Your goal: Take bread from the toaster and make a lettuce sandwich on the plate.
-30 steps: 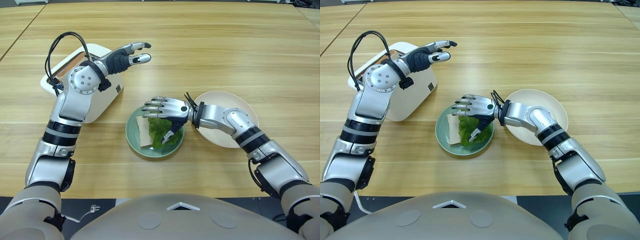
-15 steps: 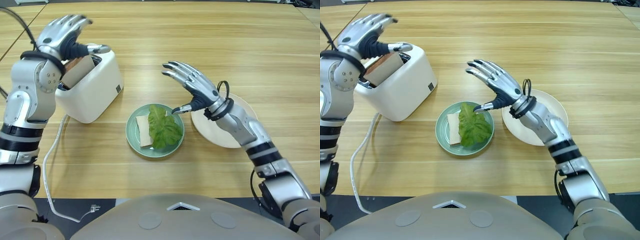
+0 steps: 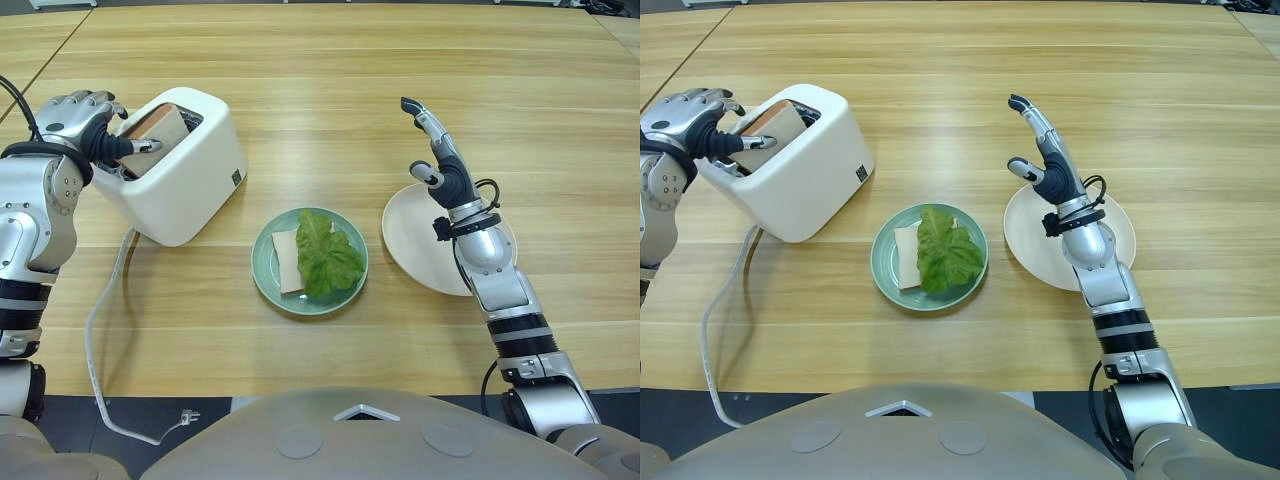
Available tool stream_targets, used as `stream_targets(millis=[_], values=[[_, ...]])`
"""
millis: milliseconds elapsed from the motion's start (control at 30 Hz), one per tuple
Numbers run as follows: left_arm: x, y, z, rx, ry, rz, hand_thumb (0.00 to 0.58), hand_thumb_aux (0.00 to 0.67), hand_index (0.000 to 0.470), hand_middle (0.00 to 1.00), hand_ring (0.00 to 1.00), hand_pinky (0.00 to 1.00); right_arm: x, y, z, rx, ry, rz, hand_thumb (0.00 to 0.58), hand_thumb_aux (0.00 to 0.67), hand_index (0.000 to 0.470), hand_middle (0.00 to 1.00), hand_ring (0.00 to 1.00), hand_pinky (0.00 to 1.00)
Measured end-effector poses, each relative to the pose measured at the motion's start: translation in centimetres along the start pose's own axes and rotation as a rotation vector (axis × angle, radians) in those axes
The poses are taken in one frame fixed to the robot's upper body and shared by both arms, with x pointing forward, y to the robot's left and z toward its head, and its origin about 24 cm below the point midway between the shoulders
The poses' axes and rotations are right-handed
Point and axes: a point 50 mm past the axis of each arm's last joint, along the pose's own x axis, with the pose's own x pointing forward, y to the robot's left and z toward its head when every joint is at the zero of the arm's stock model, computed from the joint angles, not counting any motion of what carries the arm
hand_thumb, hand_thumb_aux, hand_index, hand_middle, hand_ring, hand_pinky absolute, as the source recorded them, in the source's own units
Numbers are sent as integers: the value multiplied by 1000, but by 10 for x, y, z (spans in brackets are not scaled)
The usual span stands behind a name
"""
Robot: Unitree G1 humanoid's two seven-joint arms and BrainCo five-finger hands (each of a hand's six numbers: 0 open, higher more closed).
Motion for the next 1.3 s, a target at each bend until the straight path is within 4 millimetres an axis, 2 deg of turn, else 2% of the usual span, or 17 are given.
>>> stream_targets(millis=[233,400,533,567,633,767,833,933,1033,1133,1233,1300], values=[[5,2,15,-61,-88,34,580,670,470,0,0,0,-3,4,-10,-27,32,30,0,0,0,0,0,0],[7,13,15,-131,-101,122,580,670,470,0,0,0,0,6,-13,-40,33,38,0,0,0,0,0,0],[-3,55,8,-286,-117,380,580,670,470,0,0,0,1,9,-15,-39,33,43,0,0,0,0,0,0],[-9,69,12,-349,-160,447,580,670,470,0,0,0,2,9,-15,-41,29,44,0,0,0,0,0,0],[-16,80,24,-484,-275,485,580,670,470,0,0,0,3,8,-17,-46,33,43,0,0,0,0,0,0],[-15,69,45,-717,-464,336,580,670,470,0,0,0,4,6,-19,-48,32,34,0,0,0,0,0,0],[-11,56,68,-835,-597,201,580,670,470,0,0,0,7,3,-20,-53,25,21,0,0,0,0,0,0],[0,28,95,-947,-686,-1,580,670,470,0,0,0,14,-1,-21,-62,15,3,0,0,0,0,0,0],[3,-13,140,-1062,-783,-279,580,670,470,0,0,0,26,-4,-22,-77,-2,-5,0,0,0,0,0,0],[-1,-24,152,-1054,-811,-350,580,670,470,0,0,0,26,-1,-23,-80,-6,11,0,0,0,0,0,0],[-17,-46,166,-1011,-859,-498,580,670,470,0,0,0,26,7,-21,-79,-16,50,0,0,0,0,0,0],[-26,-55,168,-981,-871,-558,580,670,470,0,0,0,25,8,-19,-81,-29,65,0,0,0,0,0,0]])
